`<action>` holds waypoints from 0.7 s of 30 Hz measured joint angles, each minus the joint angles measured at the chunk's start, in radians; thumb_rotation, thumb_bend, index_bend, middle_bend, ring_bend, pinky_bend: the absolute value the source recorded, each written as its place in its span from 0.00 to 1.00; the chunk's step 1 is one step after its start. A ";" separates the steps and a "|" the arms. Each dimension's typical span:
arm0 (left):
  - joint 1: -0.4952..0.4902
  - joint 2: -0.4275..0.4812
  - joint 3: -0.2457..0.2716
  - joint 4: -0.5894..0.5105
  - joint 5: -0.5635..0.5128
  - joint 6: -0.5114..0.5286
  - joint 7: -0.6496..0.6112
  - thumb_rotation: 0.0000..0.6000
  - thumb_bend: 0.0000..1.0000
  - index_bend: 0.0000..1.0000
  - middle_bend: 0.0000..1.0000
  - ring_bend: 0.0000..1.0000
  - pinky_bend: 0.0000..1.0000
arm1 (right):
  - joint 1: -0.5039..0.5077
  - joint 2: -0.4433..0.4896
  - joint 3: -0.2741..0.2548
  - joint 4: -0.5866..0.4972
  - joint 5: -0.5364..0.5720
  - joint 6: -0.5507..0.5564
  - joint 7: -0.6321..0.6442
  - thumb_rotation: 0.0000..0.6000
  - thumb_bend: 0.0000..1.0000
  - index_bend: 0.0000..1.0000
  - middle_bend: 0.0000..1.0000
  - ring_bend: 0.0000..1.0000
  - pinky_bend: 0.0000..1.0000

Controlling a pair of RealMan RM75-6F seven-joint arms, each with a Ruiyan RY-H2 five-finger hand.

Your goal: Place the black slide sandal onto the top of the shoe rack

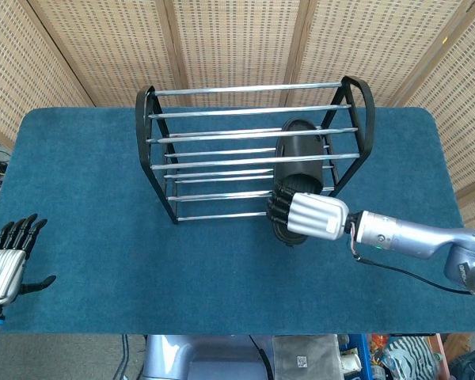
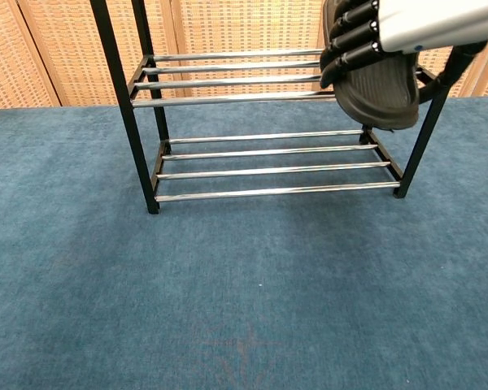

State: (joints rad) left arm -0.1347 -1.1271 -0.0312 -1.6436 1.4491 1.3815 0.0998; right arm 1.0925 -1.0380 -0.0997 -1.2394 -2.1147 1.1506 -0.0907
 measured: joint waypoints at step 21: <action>-0.012 0.009 -0.005 0.010 -0.017 -0.023 -0.032 1.00 0.00 0.00 0.00 0.00 0.00 | 0.044 -0.038 0.074 0.009 0.143 -0.221 -0.107 1.00 0.28 0.18 0.02 0.01 0.17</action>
State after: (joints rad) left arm -0.1462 -1.1183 -0.0359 -1.6336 1.4324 1.3589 0.0676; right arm 1.1362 -1.0759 -0.0256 -1.2304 -1.9719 0.9294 -0.1973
